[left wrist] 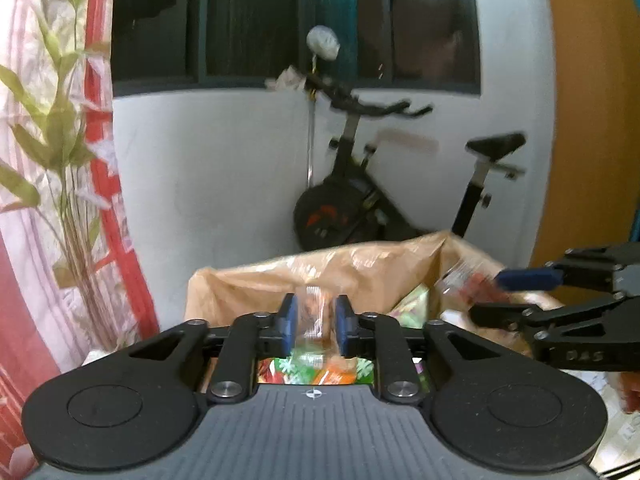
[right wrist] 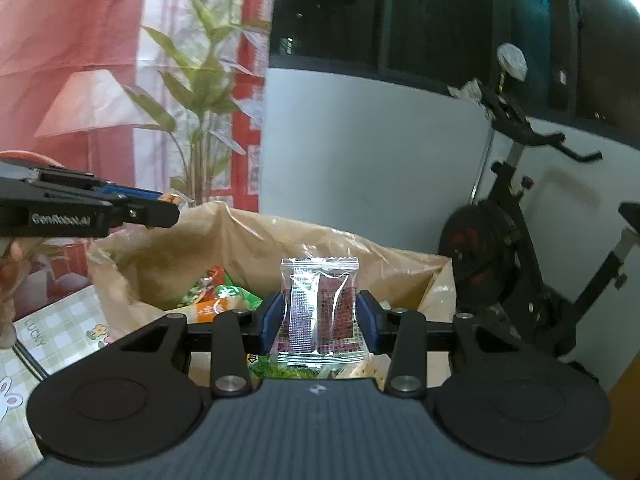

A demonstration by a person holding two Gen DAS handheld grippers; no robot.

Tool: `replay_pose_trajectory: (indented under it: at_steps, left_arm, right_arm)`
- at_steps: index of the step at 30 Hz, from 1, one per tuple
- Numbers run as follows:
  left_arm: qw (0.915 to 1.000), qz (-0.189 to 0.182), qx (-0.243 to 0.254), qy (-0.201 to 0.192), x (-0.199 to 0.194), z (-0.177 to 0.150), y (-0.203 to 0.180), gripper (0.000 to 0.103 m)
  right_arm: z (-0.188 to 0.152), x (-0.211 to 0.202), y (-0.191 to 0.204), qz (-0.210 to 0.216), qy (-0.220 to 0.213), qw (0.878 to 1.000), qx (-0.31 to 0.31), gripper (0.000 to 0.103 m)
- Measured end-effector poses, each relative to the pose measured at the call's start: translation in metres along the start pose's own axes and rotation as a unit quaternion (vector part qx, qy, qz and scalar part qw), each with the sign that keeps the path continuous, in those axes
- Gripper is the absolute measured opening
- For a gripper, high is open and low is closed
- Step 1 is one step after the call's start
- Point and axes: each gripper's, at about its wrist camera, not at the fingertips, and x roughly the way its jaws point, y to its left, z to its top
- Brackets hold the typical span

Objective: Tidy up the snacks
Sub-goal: 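Carry both sachets over the box and open both grippers, then move both tools back and grasp the bread loaf with both grippers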

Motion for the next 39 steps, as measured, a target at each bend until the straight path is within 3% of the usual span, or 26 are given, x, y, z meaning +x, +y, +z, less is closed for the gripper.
replay_pose_trajectory:
  at_steps: [1,2,11,22,30,39]
  left_arm:
    - [0.9999,0.012,-0.001,0.008,0.002,0.000,0.003,0.049]
    - [0.9997,0.022,-0.004,0.010,0.002,-0.002,0.004,0.056]
    - [0.9993,0.010,-0.036,-0.006,-0.036,-0.016,0.030,0.056]
    - [0.9970,-0.028,-0.071,-0.013,-0.095,-0.064,0.042,0.056]
    - [0.9966,-0.046,-0.068,0.010,-0.097,-0.096,0.037,0.055]
    - [0.9925,-0.082,-0.076,0.051,-0.080,-0.132,0.025,0.055]
  right_arm:
    - [-0.001,0.002,-0.001,-0.002,0.003,1.000,0.005,0.049]
    - [-0.002,0.003,-0.002,-0.005,0.006,1.000,0.009,0.050]
    - [-0.008,-0.024,-0.002,0.008,-0.004,1.000,0.009,0.056]
    - [-0.033,-0.083,0.032,0.047,-0.051,0.997,-0.024,0.056]
    - [-0.061,-0.094,0.043,0.058,-0.060,0.996,-0.013,0.056]
    - [-0.102,-0.085,0.060,0.070,-0.025,0.997,-0.036,0.056]
